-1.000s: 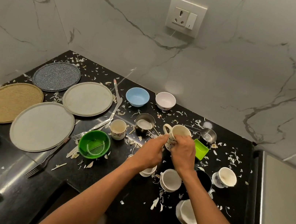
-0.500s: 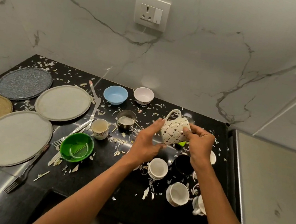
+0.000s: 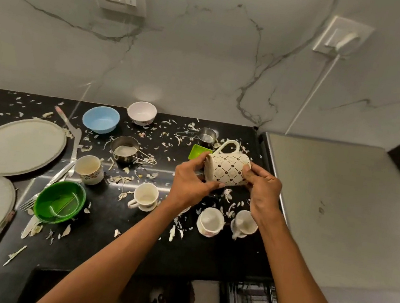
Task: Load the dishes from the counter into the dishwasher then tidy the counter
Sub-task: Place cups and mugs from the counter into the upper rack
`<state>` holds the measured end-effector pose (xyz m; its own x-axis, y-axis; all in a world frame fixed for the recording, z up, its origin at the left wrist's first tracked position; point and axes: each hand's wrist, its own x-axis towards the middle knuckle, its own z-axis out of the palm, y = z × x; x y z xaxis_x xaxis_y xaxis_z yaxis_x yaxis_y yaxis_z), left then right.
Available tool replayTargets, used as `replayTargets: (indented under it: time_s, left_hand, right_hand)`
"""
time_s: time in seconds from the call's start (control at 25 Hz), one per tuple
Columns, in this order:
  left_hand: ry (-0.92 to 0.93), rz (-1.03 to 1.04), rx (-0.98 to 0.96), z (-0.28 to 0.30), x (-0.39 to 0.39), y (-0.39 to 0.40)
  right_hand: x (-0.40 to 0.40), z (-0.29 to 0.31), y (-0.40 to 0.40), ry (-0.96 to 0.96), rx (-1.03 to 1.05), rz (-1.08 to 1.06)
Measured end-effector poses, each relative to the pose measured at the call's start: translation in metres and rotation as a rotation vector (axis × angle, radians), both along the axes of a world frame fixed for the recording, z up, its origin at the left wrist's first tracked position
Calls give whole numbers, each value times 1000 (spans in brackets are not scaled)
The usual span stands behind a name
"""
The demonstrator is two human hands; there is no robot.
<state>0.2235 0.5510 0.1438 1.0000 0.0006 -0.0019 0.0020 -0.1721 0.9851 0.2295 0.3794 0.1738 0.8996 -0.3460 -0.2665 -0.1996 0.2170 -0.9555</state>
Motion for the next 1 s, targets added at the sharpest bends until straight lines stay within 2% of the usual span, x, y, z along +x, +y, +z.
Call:
replayTargets:
  time_s: [0.2, 0.32, 0.4, 0.48, 0.68, 0.76, 0.92, 1.0]
  left_hand:
    - [-58, 2, 97, 3, -13, -35]
    - [-126, -115, 243, 11, -22, -66]
    - [-147, -203, 306, 15, -31, -92]
    - [-131, -287, 373, 18, -42, -120]
    - [-144, -523, 502, 18, -91, -209]
    - [-150, -602, 496, 15, -120, -245]
    - [-14, -656, 346, 1, -169, -301]
    - [7, -717, 377, -11, -192, -324]
  right_hand:
    - [-39, -3, -29, -159, -747, 88]
    - [-64, -6, -58, -207, -1072, 262]
    - [-82, -11, -77, -212, -1124, 361]
    - [-104, -18, -95, -172, -1166, 352]
    - [-170, -46, -160, -78, -1270, 78]
    - [-200, -57, -192, -18, -1244, 13]
    - [-262, -77, -239, 116, -1193, -108]
    - [-292, -87, -255, 197, -1124, -176]
